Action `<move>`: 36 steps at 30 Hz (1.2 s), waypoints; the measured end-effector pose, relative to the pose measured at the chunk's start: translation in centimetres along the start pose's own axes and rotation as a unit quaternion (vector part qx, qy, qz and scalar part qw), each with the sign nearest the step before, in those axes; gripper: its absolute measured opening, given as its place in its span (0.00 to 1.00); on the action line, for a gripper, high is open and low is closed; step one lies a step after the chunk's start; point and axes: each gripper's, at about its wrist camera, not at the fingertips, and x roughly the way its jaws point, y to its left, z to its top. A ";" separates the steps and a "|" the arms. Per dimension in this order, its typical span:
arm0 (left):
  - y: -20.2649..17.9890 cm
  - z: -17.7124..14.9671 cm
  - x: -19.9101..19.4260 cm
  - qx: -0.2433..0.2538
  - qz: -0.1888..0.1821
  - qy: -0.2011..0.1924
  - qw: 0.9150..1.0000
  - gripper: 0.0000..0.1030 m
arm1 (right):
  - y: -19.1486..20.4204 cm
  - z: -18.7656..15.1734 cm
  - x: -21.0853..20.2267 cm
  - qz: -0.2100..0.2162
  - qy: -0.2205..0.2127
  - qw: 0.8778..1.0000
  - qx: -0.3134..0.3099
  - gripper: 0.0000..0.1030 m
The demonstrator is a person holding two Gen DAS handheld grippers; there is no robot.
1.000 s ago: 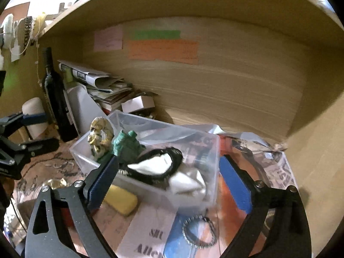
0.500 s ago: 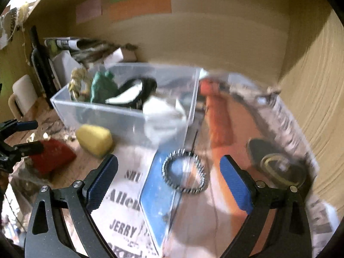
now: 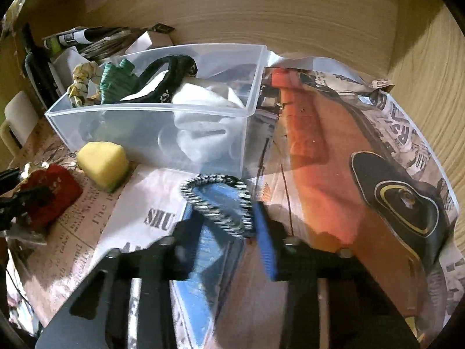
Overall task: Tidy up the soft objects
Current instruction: 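Grasp the red velvet pouch with the left tool while the right grasps the braided bracelet, then drop the red pouch into the clear box with the left tool while the right drops the bracelet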
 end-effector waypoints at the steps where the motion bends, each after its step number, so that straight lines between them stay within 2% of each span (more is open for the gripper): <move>1: 0.0 0.1 -0.2 0.001 0.001 -0.003 1.000 0.37 | 0.0 0.0 0.0 0.001 -0.001 1.000 0.000 0.15; 7: -0.4 0.5 -1.9 0.010 0.008 -0.032 0.999 0.30 | 0.1 -0.2 -1.5 0.001 -0.028 1.000 -0.001 0.12; 13: -0.9 1.7 -4.3 0.013 0.007 -0.072 0.997 0.30 | 0.4 -0.3 -3.5 0.006 -0.051 0.999 0.000 0.12; 20: -1.1 3.9 -6.5 0.018 0.009 -0.117 0.993 0.30 | 1.0 1.0 -6.7 0.004 -0.106 0.994 -0.007 0.12; 22: -1.2 4.5 -6.7 0.019 0.011 -0.125 0.992 0.30 | 1.1 1.3 -6.8 -0.001 -0.106 0.994 -0.013 0.12; 24: -1.2 5.1 -6.9 0.021 0.009 -0.133 0.991 0.30 | 0.9 1.4 -6.4 -0.010 -0.097 0.995 -0.014 0.19; 25: -1.2 5.3 -6.8 0.021 0.009 -0.135 0.991 0.30 | 0.7 1.3 -6.2 -0.013 -0.092 0.996 -0.012 0.37; 26: -1.2 5.6 -6.8 0.022 0.008 -0.137 0.990 0.30 | 0.5 1.2 -5.7 -0.019 -0.087 0.996 -0.011 0.61; 28: -1.3 6.0 -6.5 0.023 0.008 -0.138 0.990 0.30 | 0.1 0.9 -5.2 -0.029 -0.082 0.996 -0.011 0.73; 36: -1.7 7.4 -4.5 0.034 0.016 -0.126 0.991 0.30 | -0.8 -0.3 -1.2 -0.026 0.006 0.999 -0.029 0.73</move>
